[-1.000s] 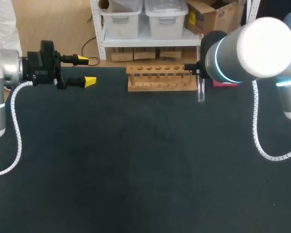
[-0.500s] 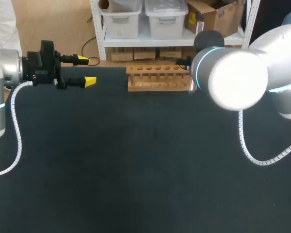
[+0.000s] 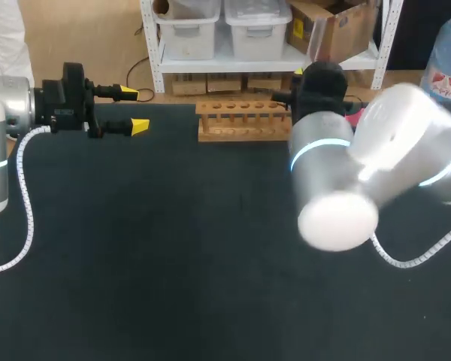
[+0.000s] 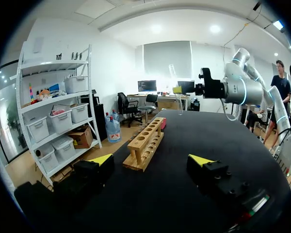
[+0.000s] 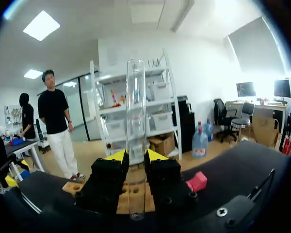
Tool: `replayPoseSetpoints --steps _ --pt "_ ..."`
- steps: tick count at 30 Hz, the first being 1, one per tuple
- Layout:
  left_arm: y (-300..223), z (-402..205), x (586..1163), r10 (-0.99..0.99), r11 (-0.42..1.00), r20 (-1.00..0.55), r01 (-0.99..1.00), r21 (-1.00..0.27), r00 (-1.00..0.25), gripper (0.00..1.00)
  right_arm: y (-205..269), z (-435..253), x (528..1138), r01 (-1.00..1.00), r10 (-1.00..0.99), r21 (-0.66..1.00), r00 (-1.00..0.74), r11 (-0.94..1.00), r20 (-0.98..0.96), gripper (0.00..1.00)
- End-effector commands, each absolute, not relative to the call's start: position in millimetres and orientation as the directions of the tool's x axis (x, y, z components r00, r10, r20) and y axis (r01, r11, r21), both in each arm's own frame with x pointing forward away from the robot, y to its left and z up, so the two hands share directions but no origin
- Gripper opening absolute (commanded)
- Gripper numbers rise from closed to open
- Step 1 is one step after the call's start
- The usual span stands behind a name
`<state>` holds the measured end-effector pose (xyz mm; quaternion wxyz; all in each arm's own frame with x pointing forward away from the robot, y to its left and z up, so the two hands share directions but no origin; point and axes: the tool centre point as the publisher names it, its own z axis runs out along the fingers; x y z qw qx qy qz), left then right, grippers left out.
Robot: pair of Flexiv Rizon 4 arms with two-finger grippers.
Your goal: Grasp the test tube, adjust it, and insert it.
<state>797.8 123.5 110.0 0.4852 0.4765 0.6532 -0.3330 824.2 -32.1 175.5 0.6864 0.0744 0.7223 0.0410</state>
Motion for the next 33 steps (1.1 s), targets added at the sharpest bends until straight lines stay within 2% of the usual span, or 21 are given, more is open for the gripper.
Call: replayPoseSetpoints --steps 1,20,33 --pt "124 109 796 0.296 0.328 -0.952 0.944 0.032 -0.071 1.0 -32 177 830 0.042 0.145 0.166 0.309 0.985 -0.94 0.0" --pt "124 109 796 0.296 0.328 -0.952 0.944 0.032 -0.071 1.0 -18 191 854 -0.104 0.238 0.219 0.242 0.97 -0.941 0.0" --pt "124 109 796 0.296 0.328 -0.952 0.944 0.032 -0.071 1.0 -9 184 868 -0.184 0.218 0.189 0.149 0.964 -0.965 0.0"
